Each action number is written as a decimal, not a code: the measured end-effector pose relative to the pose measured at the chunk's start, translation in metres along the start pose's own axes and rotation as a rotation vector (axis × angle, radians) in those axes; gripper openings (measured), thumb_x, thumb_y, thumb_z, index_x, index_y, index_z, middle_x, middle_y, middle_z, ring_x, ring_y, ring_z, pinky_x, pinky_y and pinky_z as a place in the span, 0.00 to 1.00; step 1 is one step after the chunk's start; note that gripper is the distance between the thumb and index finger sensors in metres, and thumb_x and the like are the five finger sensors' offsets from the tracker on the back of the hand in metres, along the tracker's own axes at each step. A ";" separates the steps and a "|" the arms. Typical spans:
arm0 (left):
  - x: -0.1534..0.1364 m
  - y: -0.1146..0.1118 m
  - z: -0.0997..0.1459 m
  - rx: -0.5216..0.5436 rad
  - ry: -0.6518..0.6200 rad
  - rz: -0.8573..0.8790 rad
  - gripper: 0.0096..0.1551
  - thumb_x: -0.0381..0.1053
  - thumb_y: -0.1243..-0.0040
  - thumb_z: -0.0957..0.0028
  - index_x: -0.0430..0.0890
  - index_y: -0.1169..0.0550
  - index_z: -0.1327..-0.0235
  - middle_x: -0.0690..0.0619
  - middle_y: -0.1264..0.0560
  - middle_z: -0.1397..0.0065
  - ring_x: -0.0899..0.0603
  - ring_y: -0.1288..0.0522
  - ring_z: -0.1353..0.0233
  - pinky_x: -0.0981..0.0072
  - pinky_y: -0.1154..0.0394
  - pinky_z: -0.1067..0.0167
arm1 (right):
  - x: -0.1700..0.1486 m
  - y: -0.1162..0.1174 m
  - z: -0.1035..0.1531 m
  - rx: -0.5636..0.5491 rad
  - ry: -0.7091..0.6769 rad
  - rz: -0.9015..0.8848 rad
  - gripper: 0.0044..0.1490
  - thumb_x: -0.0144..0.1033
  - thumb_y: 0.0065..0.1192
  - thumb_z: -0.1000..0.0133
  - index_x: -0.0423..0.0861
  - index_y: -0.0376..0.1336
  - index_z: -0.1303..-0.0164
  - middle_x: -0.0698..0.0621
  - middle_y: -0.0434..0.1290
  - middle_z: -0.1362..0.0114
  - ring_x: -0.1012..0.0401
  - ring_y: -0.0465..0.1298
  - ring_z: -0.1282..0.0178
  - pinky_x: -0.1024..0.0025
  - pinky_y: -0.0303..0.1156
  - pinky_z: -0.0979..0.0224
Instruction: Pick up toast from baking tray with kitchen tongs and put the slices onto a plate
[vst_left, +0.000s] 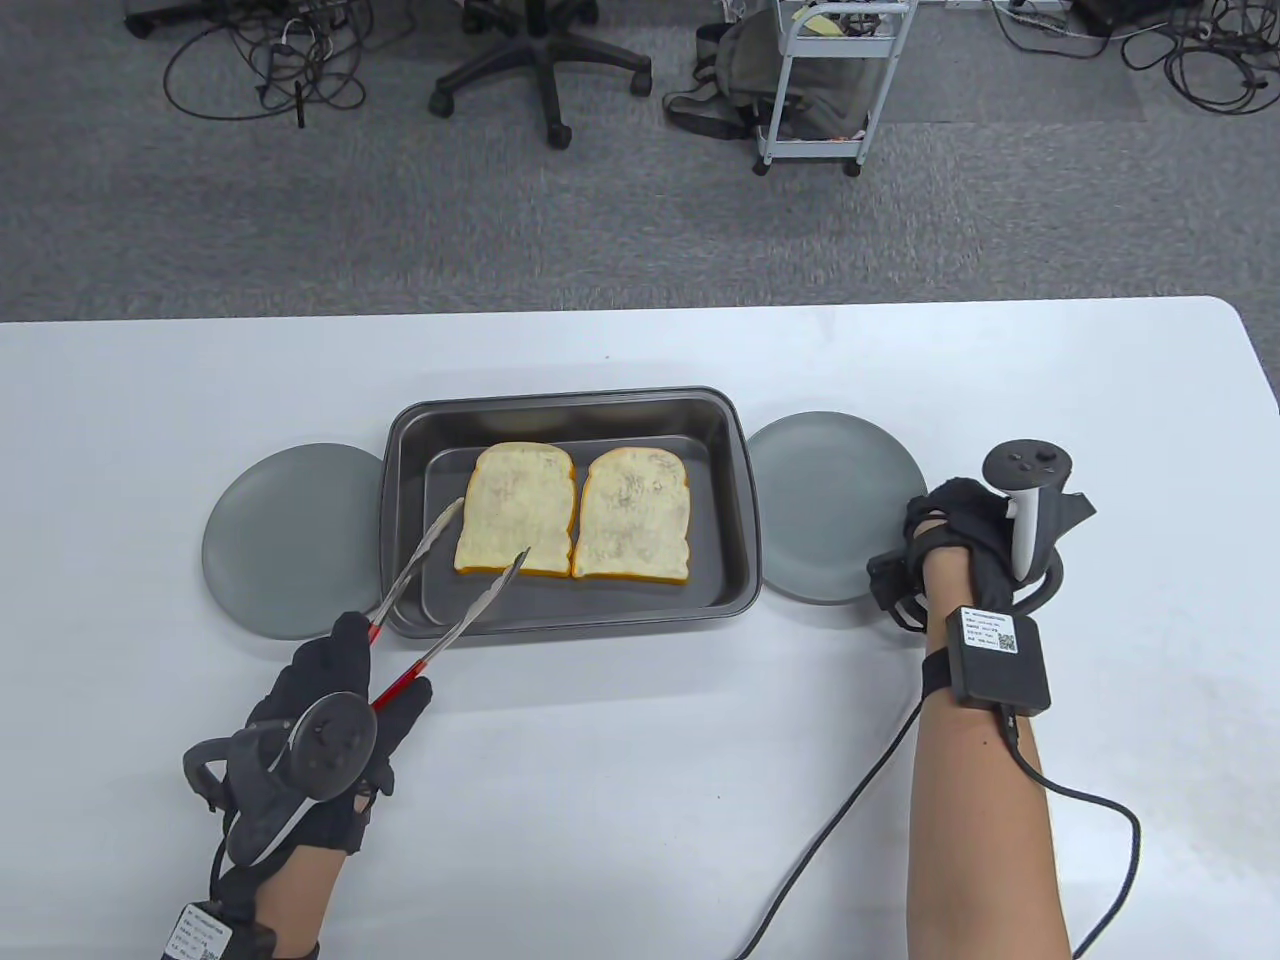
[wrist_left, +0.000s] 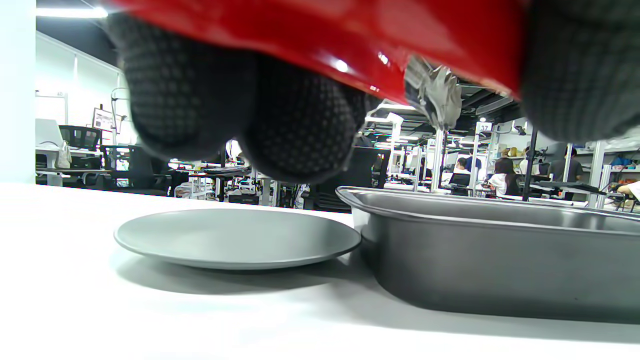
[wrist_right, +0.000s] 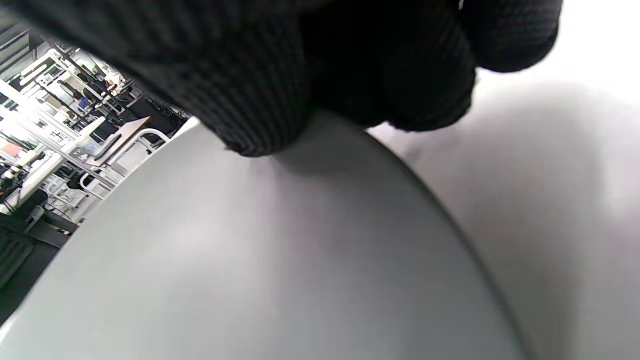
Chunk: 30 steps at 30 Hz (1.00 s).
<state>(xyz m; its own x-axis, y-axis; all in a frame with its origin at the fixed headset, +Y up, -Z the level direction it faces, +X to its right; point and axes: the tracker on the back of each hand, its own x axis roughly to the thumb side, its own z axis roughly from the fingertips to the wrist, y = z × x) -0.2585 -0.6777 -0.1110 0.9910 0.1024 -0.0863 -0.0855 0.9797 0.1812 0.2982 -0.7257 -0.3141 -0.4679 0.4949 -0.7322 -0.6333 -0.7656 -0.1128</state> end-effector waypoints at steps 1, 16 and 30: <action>0.000 0.000 0.000 0.002 0.000 0.002 0.56 0.77 0.28 0.67 0.46 0.26 0.31 0.46 0.19 0.39 0.46 0.11 0.55 0.60 0.12 0.58 | 0.001 -0.003 0.002 0.007 -0.005 -0.002 0.26 0.39 0.75 0.52 0.45 0.74 0.45 0.43 0.78 0.40 0.47 0.78 0.45 0.45 0.72 0.38; -0.002 0.004 0.003 0.028 -0.006 0.019 0.56 0.77 0.28 0.67 0.46 0.26 0.31 0.46 0.19 0.39 0.43 0.12 0.55 0.59 0.12 0.58 | -0.006 -0.014 0.012 0.076 -0.132 -0.261 0.32 0.31 0.70 0.50 0.40 0.64 0.36 0.40 0.83 0.44 0.46 0.92 0.52 0.45 0.87 0.42; -0.005 0.007 0.006 0.052 -0.006 0.039 0.56 0.77 0.28 0.67 0.46 0.26 0.31 0.46 0.19 0.39 0.43 0.12 0.55 0.59 0.12 0.58 | -0.005 -0.075 0.038 0.029 -0.162 -0.471 0.35 0.29 0.74 0.51 0.38 0.65 0.33 0.40 0.83 0.43 0.49 0.92 0.54 0.47 0.87 0.42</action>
<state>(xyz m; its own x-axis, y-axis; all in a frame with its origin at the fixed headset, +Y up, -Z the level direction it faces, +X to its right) -0.2640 -0.6726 -0.1038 0.9876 0.1393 -0.0723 -0.1189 0.9648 0.2346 0.3247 -0.6552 -0.2770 -0.2149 0.8435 -0.4923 -0.8144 -0.4329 -0.3863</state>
